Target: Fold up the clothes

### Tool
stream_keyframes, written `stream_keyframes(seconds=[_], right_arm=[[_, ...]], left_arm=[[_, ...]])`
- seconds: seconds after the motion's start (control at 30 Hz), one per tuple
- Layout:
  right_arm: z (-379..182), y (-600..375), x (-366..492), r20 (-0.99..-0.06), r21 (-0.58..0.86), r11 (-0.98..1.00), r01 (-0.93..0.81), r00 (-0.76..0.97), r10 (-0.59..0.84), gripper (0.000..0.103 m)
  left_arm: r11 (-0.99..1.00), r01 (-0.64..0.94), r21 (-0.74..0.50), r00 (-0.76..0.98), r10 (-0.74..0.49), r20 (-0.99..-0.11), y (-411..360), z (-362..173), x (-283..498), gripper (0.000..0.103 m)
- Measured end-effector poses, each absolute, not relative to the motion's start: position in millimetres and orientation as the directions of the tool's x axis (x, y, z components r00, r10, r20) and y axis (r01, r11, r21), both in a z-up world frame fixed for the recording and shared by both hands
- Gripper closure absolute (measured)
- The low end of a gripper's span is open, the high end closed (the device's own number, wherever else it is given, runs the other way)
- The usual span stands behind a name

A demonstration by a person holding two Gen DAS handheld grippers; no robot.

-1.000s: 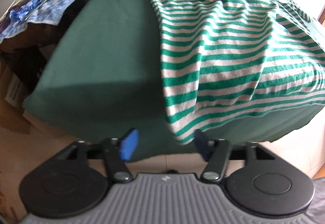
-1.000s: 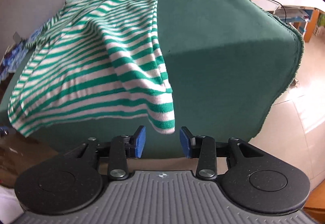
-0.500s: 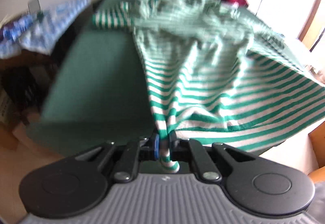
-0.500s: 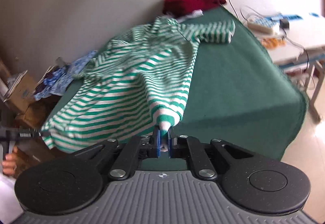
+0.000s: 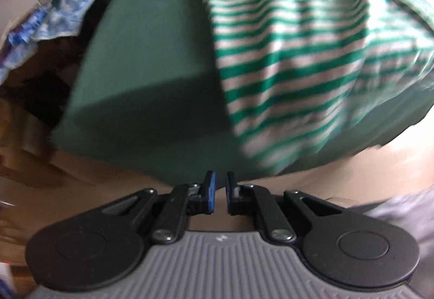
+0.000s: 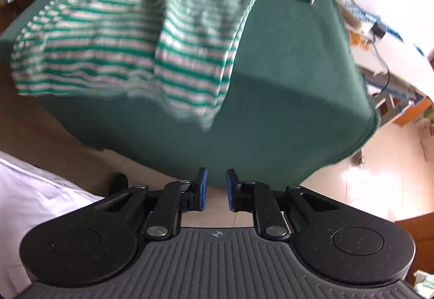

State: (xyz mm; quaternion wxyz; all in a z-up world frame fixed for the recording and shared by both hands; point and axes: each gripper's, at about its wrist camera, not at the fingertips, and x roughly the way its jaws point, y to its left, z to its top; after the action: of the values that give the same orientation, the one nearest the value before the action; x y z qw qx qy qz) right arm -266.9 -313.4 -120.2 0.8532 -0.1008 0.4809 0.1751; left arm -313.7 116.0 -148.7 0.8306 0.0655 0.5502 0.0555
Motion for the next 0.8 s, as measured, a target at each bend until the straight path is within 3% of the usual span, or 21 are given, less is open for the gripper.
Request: stream_keyframes(seconds=[0.1,0.17,0.27,0.37,0.47,0.5,0.6,0.8], right_arm=[[-98.5,-306.5,-245.6,-0.767,0.092,0.92,-0.381,0.562,0.309,0.083],[-96.0,-290.2,-229.5,-0.72,0.106,0.912,-0.397,0.601,0.346,0.069],[-107.7,-254.4,-203.8,-0.686,0.081,0.896,-0.437,0.628,0.368,0.069],[-119.3,-218.5,-178.0,-0.65,0.054,0.878,-0.475,0.651,0.392,0.073],[-130.4,-198.6,-161.1,-0.654,0.051,0.882,-0.468,0.652,0.384,0.079],[-133.8,-196.6,-156.3,-0.659,0.055,0.887,-0.458,0.651,0.377,0.08],[-139.0,-203.4,-147.6,-0.691,0.107,0.903,-0.417,0.622,0.369,0.098],[-126.7,-211.8,-154.1,-0.74,0.11,0.895,-0.432,0.565,0.364,0.101]], left_arm=[[0.985,-0.063,0.159,0.445,0.17,-0.879,127.5,-120.9,-309.1,0.098],[0.988,-0.052,0.143,0.536,0.148,-0.831,120.4,-95.1,-295.8,0.097],[0.991,0.004,0.137,0.624,0.105,-0.775,94.1,-79.2,-261.5,0.068],[0.992,0.047,0.121,0.64,0.063,-0.766,70.3,-86.2,-225.8,0.071],[0.991,0.075,0.114,0.62,0.043,-0.783,59.2,-103.2,-200.3,0.094],[0.992,0.08,0.102,0.612,0.032,-0.79,60.1,-107.8,-195.9,0.095],[0.992,0.098,0.079,0.605,0.004,-0.796,62.0,-115.5,-192.0,0.095],[0.984,0.175,0.037,0.549,-0.067,-0.833,75.4,-114.2,-188.9,0.095]])
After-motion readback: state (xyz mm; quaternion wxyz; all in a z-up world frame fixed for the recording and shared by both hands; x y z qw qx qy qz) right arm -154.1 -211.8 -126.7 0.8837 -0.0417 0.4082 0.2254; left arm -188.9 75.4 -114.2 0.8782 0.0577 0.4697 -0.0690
